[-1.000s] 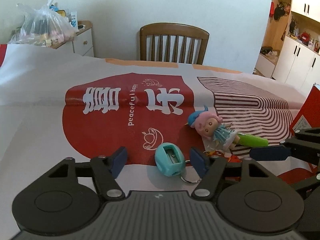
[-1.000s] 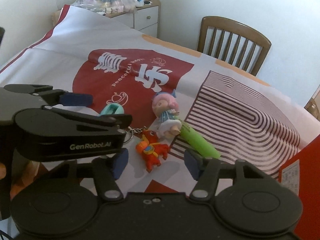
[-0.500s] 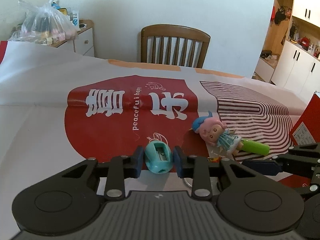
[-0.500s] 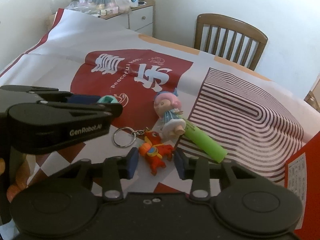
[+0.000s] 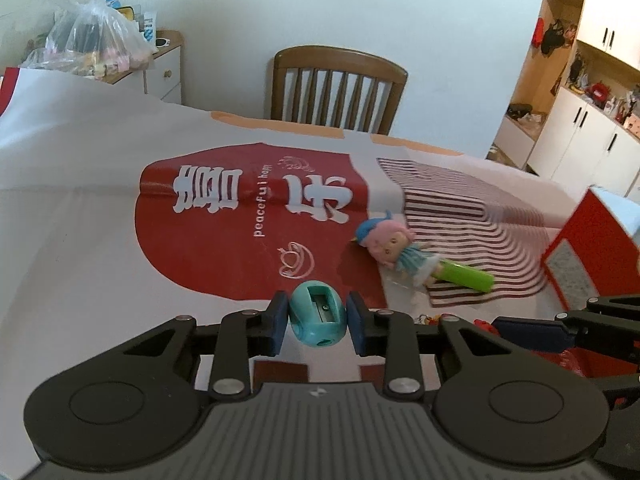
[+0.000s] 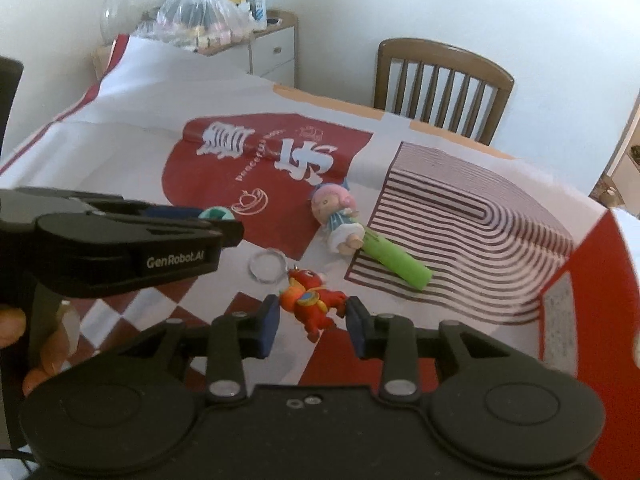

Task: Organize rigid objects
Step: 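Carry the sharpener and orange figure with both tools over the box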

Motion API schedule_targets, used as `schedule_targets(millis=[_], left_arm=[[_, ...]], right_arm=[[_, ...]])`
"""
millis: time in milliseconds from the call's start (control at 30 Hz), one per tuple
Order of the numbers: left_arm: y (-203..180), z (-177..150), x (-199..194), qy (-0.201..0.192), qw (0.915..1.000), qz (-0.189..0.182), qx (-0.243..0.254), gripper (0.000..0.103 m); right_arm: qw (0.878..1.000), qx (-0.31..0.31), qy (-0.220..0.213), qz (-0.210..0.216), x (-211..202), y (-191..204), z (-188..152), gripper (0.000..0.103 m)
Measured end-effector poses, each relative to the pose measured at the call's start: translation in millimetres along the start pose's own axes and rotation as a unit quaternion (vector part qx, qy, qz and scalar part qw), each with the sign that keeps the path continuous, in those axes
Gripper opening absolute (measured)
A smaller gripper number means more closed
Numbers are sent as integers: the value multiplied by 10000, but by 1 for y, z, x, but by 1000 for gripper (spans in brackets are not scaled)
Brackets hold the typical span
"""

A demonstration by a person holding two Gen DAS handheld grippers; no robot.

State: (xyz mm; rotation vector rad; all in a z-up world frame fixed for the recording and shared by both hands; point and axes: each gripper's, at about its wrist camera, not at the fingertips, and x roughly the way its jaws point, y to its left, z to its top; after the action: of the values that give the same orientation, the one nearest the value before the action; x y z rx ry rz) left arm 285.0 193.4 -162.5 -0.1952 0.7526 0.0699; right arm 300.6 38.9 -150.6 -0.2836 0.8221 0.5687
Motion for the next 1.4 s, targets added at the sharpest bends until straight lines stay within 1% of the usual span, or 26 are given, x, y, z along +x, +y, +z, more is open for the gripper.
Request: schedule_targets(millis=[167, 333, 533, 833, 1133, 1400], left_arm=[[-10, 1, -26, -39, 9999, -158, 42, 31], [-23, 2, -52, -82, 9994, -301, 142, 31], [-43, 9, -86, -176, 9983, -509, 218, 31], [-83, 19, -126, -134, 9965, -743, 363, 31], [-125, 20, -140, -12, 9953, -859, 437, 31], [-181, 22, -137, 29, 9939, -910, 623, 31]], right_arm=[[9996, 179, -200, 9, -33, -4, -2, 34], [9985, 349, -412, -68, -67, -14, -6, 34], [9963, 495, -694, -108, -113, -27, -10, 34], [9941, 473, -964, -158, -170, -46, -18, 34], [9918, 571, -1127, -214, -201, -83, -31, 34], [9905, 670, -1164, -299, -215, -128, -47, 34]])
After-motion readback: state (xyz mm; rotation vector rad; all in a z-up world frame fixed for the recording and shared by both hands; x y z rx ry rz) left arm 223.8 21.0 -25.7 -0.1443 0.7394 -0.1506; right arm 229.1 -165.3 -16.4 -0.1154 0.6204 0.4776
